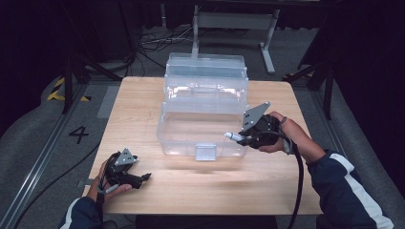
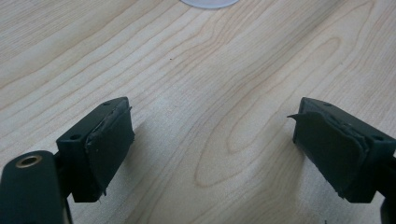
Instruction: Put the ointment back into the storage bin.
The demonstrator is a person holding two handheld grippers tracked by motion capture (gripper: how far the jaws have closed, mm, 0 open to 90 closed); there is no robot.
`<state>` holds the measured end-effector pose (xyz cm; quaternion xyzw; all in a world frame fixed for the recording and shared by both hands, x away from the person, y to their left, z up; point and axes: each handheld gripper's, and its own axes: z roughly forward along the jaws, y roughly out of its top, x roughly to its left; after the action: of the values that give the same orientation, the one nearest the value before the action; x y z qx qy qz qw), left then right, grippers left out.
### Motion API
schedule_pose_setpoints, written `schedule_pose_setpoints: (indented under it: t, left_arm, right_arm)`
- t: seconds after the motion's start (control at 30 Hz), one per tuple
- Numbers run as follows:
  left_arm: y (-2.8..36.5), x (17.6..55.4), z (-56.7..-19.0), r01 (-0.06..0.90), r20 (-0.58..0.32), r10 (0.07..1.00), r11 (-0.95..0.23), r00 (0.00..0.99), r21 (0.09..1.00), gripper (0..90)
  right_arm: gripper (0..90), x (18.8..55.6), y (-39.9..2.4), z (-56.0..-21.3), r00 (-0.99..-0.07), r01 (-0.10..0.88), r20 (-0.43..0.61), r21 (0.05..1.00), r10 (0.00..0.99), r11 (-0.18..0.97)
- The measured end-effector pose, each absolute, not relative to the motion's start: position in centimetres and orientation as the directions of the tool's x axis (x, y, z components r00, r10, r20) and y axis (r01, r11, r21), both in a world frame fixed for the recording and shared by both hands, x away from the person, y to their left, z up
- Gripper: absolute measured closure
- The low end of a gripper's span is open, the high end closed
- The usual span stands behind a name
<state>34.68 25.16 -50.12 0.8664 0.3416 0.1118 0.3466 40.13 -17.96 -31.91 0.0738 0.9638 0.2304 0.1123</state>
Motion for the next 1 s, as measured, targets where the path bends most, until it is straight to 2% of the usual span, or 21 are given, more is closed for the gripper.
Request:
schedule_pose_setpoints:
  t: [0.57, 1.0]
  left_arm:
    - [25.2, 34.7, -50.1, 0.515, -0.044, 0.670, -0.526, 0.741, 0.677, 12.5]
    - [25.2, 34.7, -50.1, 0.515, -0.044, 0.670, -0.526, 0.741, 0.677, 12.5]
  right_arm:
    - [71.3, 43.6, -15.6, -31.6, -0.966, 0.095, -0.176, 0.446, 0.191, 0.890]
    - [71.3, 46.7, -13.2, -33.6, -0.964, 0.103, -0.186, 0.395, 0.189, 0.913]
